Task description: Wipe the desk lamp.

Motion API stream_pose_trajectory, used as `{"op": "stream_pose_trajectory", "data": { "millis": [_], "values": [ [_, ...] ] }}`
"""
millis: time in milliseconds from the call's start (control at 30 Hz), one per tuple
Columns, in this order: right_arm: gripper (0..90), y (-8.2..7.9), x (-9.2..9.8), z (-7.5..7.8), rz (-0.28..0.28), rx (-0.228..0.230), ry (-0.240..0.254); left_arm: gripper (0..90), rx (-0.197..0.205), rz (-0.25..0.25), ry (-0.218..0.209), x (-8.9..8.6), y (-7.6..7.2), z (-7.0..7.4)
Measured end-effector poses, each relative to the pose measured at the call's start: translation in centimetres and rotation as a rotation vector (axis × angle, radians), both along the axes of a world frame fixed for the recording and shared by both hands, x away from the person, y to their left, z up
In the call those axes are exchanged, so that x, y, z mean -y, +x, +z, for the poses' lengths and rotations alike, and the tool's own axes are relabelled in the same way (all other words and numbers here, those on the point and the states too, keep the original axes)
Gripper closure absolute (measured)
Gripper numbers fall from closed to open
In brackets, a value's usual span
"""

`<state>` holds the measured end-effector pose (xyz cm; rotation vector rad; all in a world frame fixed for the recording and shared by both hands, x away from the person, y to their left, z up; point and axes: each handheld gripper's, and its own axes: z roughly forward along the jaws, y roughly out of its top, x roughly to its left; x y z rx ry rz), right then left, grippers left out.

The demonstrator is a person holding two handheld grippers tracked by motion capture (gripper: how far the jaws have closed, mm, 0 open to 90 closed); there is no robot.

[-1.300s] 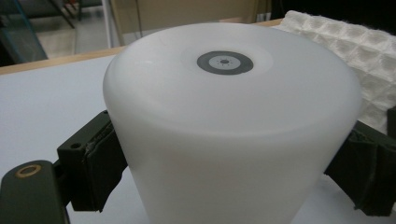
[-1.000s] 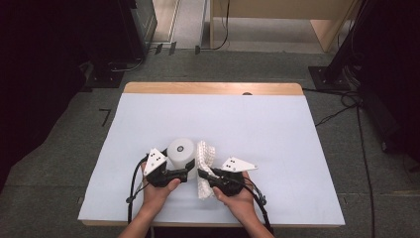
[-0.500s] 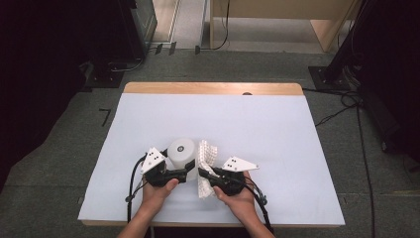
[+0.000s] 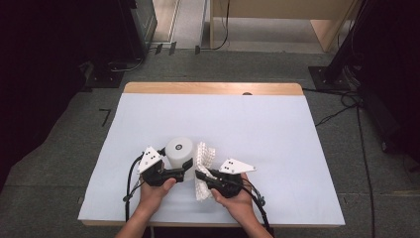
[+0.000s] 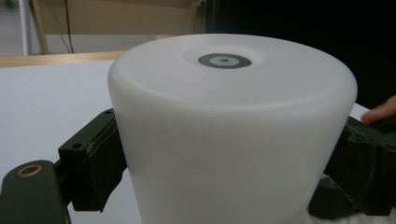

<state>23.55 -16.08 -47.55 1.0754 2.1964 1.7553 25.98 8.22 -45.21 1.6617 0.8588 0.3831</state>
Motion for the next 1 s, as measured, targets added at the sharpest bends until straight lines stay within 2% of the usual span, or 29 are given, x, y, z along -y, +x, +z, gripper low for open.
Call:
{"op": "stream_pose_trajectory", "data": {
  "millis": [133, 333, 467, 667, 733, 833, 867, 1000],
  "values": [
    [78.5, 0.2, 0.7, 0.1, -0.020, -0.015, 0.021, 9.0, 0.004, -0.003, 0.003, 0.2, -0.1, 0.1],
    [78.5, -0.6, -0.9, 0.0, 0.042, 0.005, -0.006, 9.0, -0.011, 0.021, -0.015, -0.7, 0.3, 0.2],
    [78.6, -0.6, -1.0, 0.2, 0.051, 0.014, -0.004, 9.1, -0.005, 0.005, -0.015, -0.7, 0.3, 0.3],
    [78.6, 0.0, 0.1, 0.3, 0.010, 0.016, 0.011, 9.1, 0.004, -0.041, -0.013, -0.4, 0.2, 0.2],
    [78.5, 0.2, 0.6, 0.5, -0.003, 0.011, 0.018, 9.0, 0.015, -0.077, -0.001, -0.3, 0.2, 0.2],
    [78.6, 0.3, 1.2, 1.0, -0.017, 0.025, 0.025, 9.0, 0.055, -0.110, 0.060, 0.1, 0.0, 0.1],
    [78.6, 0.3, 1.3, 1.2, -0.022, 0.029, 0.025, 9.0, 0.062, -0.119, 0.069, 0.2, -0.1, 0.1],
    [78.5, 0.0, 1.4, 1.9, -0.018, 0.057, 0.016, 9.0, 0.060, -0.126, 0.070, 0.2, 0.0, 0.0]
  ]
}}
